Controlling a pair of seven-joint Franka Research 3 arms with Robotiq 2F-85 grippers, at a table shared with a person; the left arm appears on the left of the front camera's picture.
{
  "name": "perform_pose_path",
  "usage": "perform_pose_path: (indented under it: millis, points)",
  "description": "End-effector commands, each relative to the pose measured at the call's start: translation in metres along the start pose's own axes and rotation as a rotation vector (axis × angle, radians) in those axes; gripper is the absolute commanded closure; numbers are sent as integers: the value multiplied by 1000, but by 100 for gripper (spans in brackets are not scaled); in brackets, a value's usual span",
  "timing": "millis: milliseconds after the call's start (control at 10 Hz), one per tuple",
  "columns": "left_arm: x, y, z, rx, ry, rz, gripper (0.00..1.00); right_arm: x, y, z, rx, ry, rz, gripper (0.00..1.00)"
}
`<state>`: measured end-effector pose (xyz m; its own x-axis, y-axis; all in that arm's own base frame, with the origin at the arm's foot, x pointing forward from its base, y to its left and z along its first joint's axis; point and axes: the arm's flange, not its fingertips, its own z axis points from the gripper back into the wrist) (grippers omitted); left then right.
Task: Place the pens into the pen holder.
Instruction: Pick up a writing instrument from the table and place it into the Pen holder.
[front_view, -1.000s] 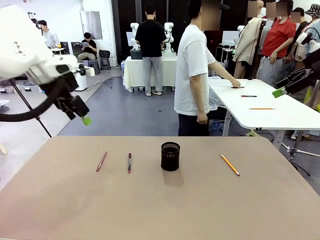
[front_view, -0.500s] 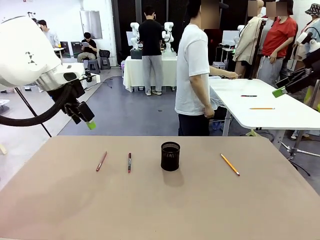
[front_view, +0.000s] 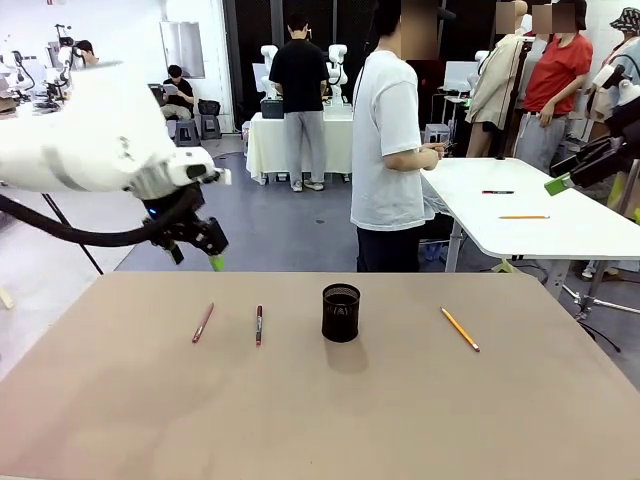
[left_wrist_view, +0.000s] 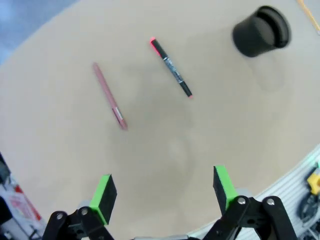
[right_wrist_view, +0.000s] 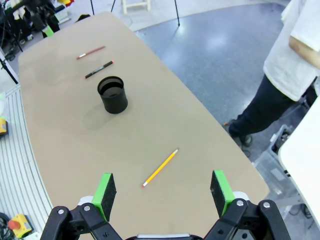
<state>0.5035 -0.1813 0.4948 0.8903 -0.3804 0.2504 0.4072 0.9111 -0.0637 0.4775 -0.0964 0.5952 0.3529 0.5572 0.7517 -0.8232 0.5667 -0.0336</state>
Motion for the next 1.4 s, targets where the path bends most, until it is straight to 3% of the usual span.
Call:
perform_pose_path:
  millis: [0, 200, 500, 700, 1100, 1300]
  points:
    - [31, 12, -26, 55, 88, 26, 0, 1, 0, 0, 1, 0, 8, 0]
    - [45, 30, -52, 132, 75, 61, 0, 1, 0, 0, 1, 0, 8, 0]
    - [56, 71, -87, 91, 169, 137, 0, 1, 0, 0, 1, 0, 8, 0]
    - [60, 84, -110, 83, 158, 170, 0, 1, 0, 0, 1, 0, 8, 0]
    - [57, 88, -150, 51, 187, 148, 0, 1, 0, 0, 1, 0, 8, 0]
    - [52, 88, -149, 68, 202, 143, 0, 1, 0, 0, 1, 0, 8, 0]
